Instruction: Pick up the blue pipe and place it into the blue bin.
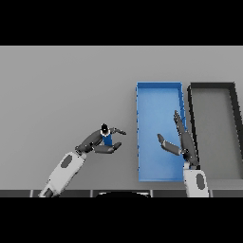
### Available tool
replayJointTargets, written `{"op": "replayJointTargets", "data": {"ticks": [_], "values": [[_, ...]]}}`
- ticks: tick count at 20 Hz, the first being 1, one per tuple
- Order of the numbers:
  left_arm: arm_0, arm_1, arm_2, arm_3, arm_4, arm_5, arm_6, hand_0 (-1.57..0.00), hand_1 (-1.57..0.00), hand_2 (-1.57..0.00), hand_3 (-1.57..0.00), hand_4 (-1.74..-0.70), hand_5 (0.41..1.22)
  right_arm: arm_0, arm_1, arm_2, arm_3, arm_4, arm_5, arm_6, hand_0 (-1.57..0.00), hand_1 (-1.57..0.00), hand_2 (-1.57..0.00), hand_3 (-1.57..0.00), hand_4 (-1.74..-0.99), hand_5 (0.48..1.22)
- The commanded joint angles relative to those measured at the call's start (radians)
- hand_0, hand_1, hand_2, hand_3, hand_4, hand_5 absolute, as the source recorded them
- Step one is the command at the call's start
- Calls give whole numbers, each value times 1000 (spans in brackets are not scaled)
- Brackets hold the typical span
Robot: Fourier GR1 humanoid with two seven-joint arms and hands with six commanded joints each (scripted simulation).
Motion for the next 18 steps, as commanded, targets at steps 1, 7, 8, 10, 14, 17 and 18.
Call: {"op": "replayJointTargets", "data": {"ticks": [1, 7, 8, 10, 14, 17, 18], "values": [[-9, -25, 6, 19, 6, 15, 4, -443, -592, -699, -721, -1345, 828, 1, 3, 8, -1, 11, -2, 1, 1, 1, 1, 1, -1259, 602], [21, -49, -25, -6, -51, 76, -47, -1275, -1314, -1342, -1265, -1629, 1118, 7, 1, 8, -13, 3, 3, -3, 1, 1, 1, 1, -1258, 615], [21, -51, -29, 3, -58, 83, -77, -1334, -1366, -1388, -1307, -1649, 1139, 5, 2, 10, -6, 5, 5, 2, 1, 1, 1, 1, -1255, 616], [37, -47, -35, -31, -57, 87, -104, -1420, -1440, -1454, -1365, -1679, 1168, 2, -8, 8, -8, 4, 11, -2, 1, 1, 1, 1, -1250, 622], [13, -54, -41, -122, -39, 88, -103, -1509, -1517, -1523, -1426, -1710, 1199, 4, -3, 11, -14, 10, 5, 2, 1, 1, 1, 1, -1249, 629], [-19, -52, -44, -187, -22, 81, -75, -1539, -1543, -1546, -1441, -1720, 1210, 5, -4, 17, -7, 36, -9, -10, 1, 1, 1, 1, -1221, 631], [-19, -49, -52, -214, -13, 72, -62, -1546, -1549, -1551, -1444, -1721, 1212, -2, -5, 15, -10, 31, -6, -5, 1, 1, 1, 1, -1219, 634]]}}
